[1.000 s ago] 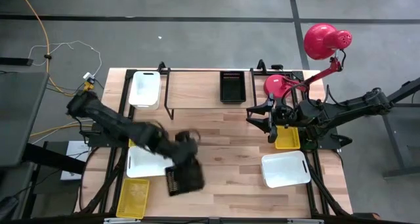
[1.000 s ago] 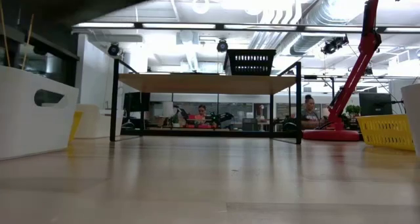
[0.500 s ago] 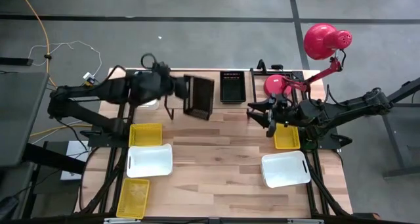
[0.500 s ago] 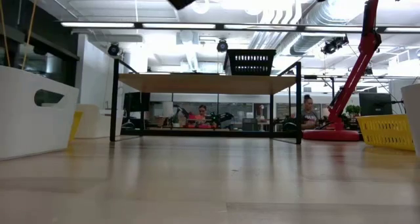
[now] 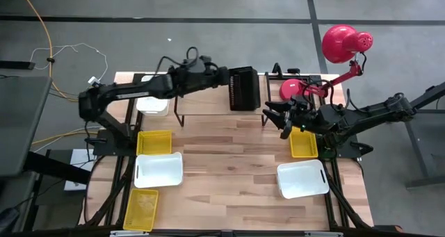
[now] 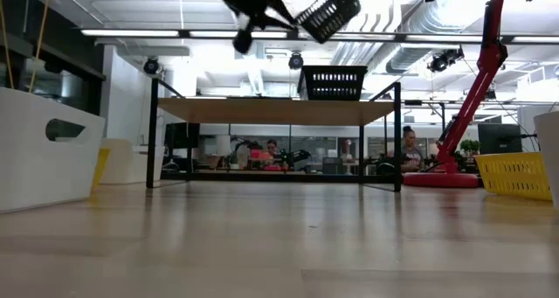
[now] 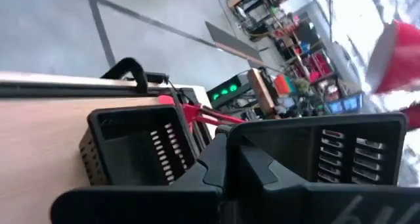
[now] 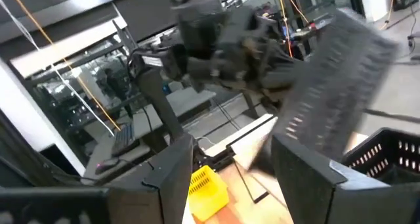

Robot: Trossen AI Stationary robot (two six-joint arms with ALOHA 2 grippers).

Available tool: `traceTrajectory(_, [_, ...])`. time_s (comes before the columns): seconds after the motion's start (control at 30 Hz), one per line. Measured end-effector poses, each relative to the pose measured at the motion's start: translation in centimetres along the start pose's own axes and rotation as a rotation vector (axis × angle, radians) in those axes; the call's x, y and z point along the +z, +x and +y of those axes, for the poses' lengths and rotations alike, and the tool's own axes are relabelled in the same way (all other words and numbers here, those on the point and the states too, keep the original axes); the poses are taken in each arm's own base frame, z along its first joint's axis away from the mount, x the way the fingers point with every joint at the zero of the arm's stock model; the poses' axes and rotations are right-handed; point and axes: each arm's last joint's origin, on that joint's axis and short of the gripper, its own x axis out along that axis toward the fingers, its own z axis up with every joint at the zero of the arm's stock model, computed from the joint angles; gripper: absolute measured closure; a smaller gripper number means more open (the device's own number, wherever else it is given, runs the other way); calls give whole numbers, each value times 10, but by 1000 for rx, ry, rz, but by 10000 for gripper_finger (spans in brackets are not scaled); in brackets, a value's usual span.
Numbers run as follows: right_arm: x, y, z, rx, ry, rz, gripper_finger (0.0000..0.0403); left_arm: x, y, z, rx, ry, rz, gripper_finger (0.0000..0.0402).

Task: Stack baskets on shelf by color
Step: Stack the black bin into the black bin on the shelf

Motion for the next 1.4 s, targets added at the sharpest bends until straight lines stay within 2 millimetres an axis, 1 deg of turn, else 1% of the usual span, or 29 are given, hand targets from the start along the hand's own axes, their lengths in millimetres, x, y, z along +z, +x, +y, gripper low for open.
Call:
traceTrajectory(0.13, [0,0,0,3,-23,2,208,1,13,5,-19,-57,-23,401])
traceTrajectory(0.3, [0,0,0,17,-45,8,208,6,16,10,13,-55,-65,401])
traceTrajectory(0.43, [0,0,1,29,-69,11,208,5,16,14,65,5,-70,401])
traceTrajectory(0.63, [0,0,1,29,-72,11,208,-4,14,12,102,51,-72,401])
traceTrajectory(0.73, [0,0,1,29,-72,11,208,-2,12,7,138,93,-59,401])
traceTrajectory(0.8, [0,0,1,29,-75,11,208,-1,15,1,160,140,-64,401])
traceTrajectory(0.9, [0,0,1,29,-75,11,208,-3,20,0,188,189,-49,401])
traceTrajectory(1.03, [0,0,1,29,-97,11,208,0,25,-6,169,187,-62,401])
traceTrajectory(1.23, [0,0,1,29,-119,11,208,-6,33,-3,173,180,-50,401])
traceTrajectory(1.4, [0,0,1,29,-119,11,208,-9,34,-2,175,190,-41,401])
